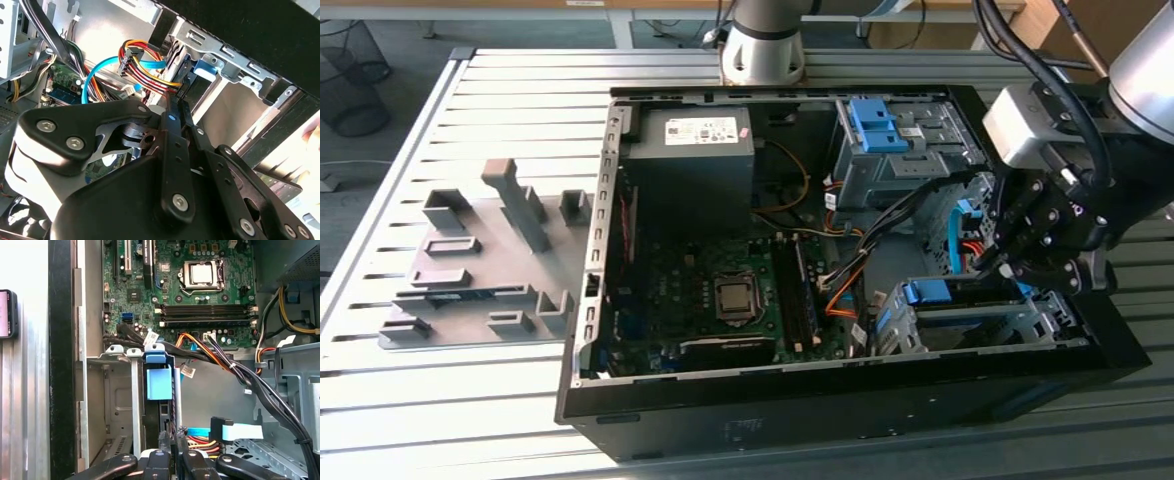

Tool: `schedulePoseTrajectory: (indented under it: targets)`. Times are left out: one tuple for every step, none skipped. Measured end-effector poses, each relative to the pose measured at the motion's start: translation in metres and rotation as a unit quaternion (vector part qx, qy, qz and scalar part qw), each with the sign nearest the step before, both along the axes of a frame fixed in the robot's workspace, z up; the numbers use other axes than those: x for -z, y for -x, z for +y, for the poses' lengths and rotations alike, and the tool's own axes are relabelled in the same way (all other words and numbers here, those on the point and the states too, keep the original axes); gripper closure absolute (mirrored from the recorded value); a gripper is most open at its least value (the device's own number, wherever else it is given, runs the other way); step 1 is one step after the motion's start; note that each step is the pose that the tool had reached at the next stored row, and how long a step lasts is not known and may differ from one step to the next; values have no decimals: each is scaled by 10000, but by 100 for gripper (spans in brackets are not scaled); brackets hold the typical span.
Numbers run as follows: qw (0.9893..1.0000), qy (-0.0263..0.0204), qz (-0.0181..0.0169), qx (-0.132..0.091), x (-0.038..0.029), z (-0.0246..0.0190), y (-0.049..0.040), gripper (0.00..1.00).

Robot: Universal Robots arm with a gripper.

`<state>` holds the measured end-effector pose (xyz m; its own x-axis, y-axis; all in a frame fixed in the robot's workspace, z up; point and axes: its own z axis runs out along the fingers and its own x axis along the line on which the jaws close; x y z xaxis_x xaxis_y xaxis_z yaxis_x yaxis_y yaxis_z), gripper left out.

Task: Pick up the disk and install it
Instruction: 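Insert the first disk wire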

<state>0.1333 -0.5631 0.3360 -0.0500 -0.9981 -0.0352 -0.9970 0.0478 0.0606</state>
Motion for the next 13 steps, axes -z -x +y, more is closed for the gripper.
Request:
schedulePoseTrajectory:
  targets:
    - [10000,0,0,0,2,-1,0,84]
    - [10000,1,0,-4,6,-4,0,84]
    - [10000,1,0,-9,8,-9,3,84]
    - [10000,-1,0,-10,10,-11,11,84]
    - [10000,-1,0,-12,10,-13,20,84]
    - [10000,0,0,-14,10,-16,24,84]
    - [10000,0,0,-20,10,-18,25,84]
    - [10000,0,0,-22,11,-19,25,84]
    - [10000,0,0,-22,12,-19,26,84]
    - [10000,0,4,-22,13,-19,26,84]
    - [10000,-1,9,-22,16,-20,23,84]
    - [10000,-2,16,-22,19,-20,19,84]
    - [10000,-2,24,-22,23,-20,13,84]
